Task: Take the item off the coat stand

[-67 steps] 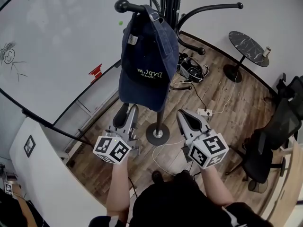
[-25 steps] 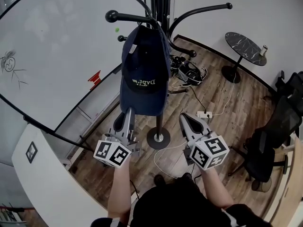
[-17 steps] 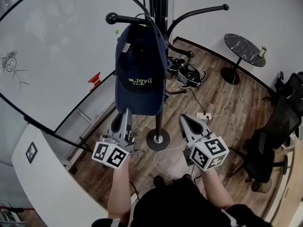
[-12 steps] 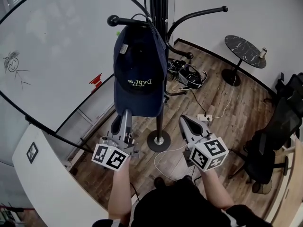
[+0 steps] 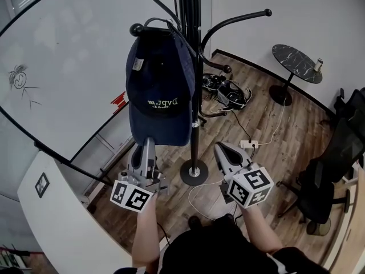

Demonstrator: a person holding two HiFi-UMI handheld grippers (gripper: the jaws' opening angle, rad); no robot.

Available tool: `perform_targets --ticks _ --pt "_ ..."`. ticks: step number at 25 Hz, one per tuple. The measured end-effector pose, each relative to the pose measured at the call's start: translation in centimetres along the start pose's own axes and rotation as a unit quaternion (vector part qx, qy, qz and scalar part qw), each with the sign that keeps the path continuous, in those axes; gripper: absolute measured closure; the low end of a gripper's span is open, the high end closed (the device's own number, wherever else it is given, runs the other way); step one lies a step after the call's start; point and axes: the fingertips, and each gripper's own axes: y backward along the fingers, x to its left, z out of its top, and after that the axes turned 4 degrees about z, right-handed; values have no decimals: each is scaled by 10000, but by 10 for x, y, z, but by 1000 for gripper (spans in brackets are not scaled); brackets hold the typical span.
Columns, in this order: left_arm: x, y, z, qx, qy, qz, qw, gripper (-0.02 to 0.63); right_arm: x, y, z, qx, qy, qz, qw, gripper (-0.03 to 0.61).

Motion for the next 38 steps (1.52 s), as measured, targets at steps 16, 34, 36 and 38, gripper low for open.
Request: perform_targets --ticks 16,34,36,38 --pt "-2 23 28 -197 131 37 9997 581 25 -7 -4 57 31 285 9996 546" --pt "-4 64 48 -681 116 56 9976 581 45 0 -21 67 83 465 9989 546" --pt "-5 68 48 -698 124 76 9975 581 47 2 -21 59 83 503 9987 546" --pt "-7 74 48 -736 94 117 9972 581 48 4 -22 61 84 557 9984 546"
